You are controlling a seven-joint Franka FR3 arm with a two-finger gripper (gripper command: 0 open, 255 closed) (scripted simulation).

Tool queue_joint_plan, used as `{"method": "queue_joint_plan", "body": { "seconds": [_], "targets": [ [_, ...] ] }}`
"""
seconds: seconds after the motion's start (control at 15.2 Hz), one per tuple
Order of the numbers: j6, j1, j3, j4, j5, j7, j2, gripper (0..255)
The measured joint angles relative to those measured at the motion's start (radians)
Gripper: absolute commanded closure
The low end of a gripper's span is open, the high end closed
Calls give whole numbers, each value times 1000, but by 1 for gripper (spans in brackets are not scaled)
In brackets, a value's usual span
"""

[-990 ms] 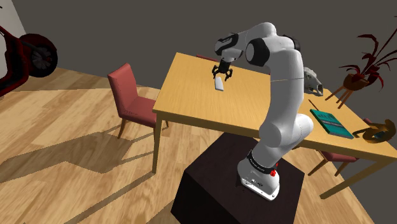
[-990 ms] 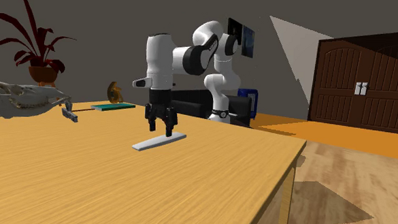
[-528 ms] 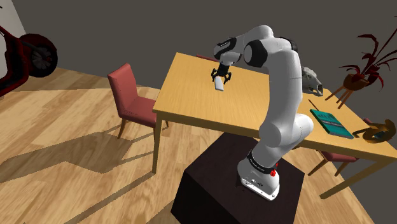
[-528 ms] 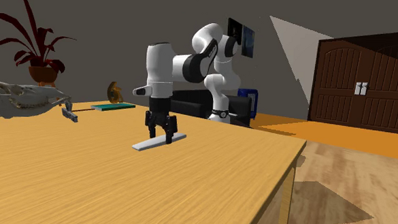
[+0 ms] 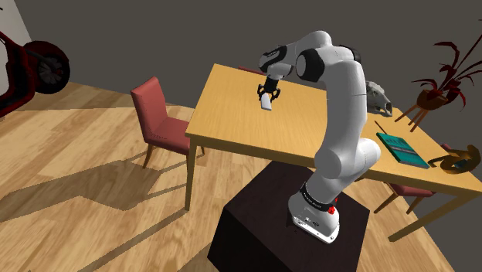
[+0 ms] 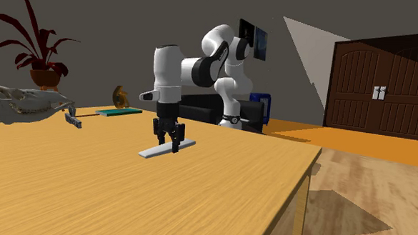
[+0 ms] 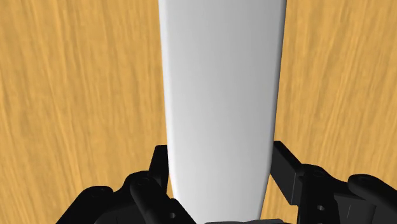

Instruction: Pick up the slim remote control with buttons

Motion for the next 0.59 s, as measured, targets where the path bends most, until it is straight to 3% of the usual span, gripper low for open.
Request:
{"method": "queue_joint_plan", "body": {
  "seconds": [0.59],
  "targets": [
    [-58,5,-10,20,-14,8,-39,255]
  ]
}}
